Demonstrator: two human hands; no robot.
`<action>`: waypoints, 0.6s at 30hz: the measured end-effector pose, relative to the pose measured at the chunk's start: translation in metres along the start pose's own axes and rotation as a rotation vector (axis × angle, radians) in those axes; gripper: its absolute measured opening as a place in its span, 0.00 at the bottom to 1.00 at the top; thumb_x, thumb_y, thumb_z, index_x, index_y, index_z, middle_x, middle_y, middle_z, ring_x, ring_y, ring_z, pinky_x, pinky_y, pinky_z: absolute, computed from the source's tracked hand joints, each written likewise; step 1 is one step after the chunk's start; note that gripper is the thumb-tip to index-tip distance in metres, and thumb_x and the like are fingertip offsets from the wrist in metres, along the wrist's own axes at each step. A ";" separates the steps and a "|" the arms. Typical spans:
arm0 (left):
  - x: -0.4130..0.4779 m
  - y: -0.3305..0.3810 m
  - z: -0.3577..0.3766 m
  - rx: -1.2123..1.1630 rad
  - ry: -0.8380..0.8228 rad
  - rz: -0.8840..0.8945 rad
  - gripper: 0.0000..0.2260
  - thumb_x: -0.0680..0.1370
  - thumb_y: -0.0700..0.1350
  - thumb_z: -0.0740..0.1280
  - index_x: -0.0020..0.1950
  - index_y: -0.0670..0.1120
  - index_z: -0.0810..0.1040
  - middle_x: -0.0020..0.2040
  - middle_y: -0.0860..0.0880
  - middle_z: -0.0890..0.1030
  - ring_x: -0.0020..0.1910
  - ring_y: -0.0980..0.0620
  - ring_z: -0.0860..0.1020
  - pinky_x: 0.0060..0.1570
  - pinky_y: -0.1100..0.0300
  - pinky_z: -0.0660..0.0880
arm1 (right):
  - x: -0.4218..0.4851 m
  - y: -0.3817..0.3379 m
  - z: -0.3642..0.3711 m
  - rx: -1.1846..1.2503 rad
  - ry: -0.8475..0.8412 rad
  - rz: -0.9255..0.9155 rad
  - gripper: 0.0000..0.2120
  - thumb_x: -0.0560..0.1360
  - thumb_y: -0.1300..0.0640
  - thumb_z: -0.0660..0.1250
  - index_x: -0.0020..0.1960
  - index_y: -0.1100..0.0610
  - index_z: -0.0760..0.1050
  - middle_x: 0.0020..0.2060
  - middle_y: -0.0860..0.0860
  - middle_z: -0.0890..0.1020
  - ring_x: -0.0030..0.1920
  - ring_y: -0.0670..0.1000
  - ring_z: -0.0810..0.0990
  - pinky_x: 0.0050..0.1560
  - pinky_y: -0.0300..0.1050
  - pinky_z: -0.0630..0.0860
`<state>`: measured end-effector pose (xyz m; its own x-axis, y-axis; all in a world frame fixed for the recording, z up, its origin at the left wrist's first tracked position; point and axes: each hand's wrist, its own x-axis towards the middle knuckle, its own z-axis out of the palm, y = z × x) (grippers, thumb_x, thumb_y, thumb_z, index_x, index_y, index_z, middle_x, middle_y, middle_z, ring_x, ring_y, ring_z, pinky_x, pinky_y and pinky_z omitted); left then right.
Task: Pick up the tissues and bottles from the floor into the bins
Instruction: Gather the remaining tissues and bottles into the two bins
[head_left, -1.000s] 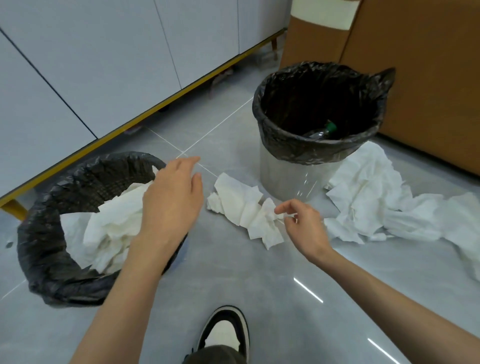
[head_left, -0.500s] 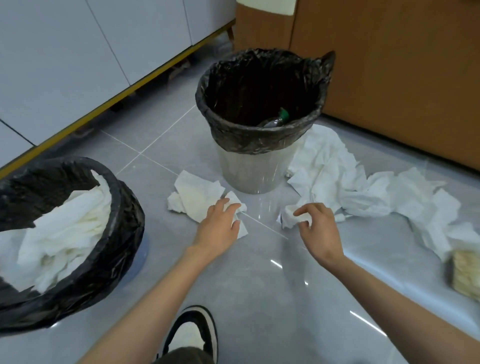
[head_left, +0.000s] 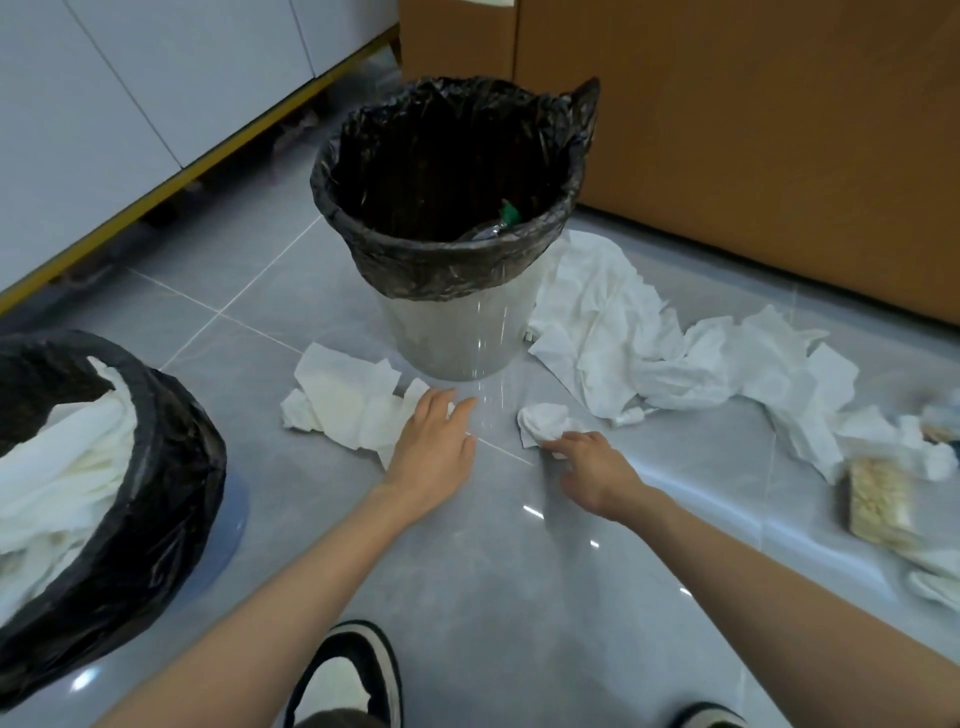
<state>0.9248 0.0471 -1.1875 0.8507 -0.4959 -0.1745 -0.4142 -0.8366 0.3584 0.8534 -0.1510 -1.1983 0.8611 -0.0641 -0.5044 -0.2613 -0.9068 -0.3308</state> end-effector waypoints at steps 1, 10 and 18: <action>-0.001 0.003 0.001 -0.020 0.007 0.018 0.22 0.80 0.44 0.58 0.75 0.47 0.60 0.75 0.46 0.59 0.75 0.47 0.52 0.71 0.57 0.55 | -0.001 -0.001 0.001 -0.015 -0.003 -0.004 0.23 0.77 0.60 0.57 0.72 0.49 0.67 0.68 0.51 0.70 0.66 0.57 0.65 0.63 0.50 0.68; -0.018 0.014 0.007 -0.295 -0.132 0.195 0.28 0.79 0.43 0.63 0.76 0.59 0.56 0.76 0.54 0.58 0.74 0.54 0.58 0.71 0.56 0.61 | -0.018 -0.025 -0.004 0.568 0.147 0.035 0.15 0.71 0.65 0.63 0.46 0.50 0.85 0.44 0.49 0.85 0.46 0.46 0.81 0.46 0.34 0.75; -0.034 -0.002 0.005 -0.508 -0.062 0.014 0.26 0.76 0.46 0.69 0.72 0.55 0.66 0.62 0.52 0.76 0.59 0.56 0.72 0.57 0.66 0.67 | -0.020 -0.048 -0.007 1.018 -0.001 0.021 0.10 0.72 0.68 0.67 0.43 0.56 0.84 0.38 0.47 0.84 0.35 0.37 0.79 0.38 0.28 0.73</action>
<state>0.8950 0.0638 -1.1872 0.8192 -0.5319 -0.2146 -0.2029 -0.6188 0.7589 0.8520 -0.1087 -1.1667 0.8516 -0.0753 -0.5188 -0.5242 -0.1199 -0.8431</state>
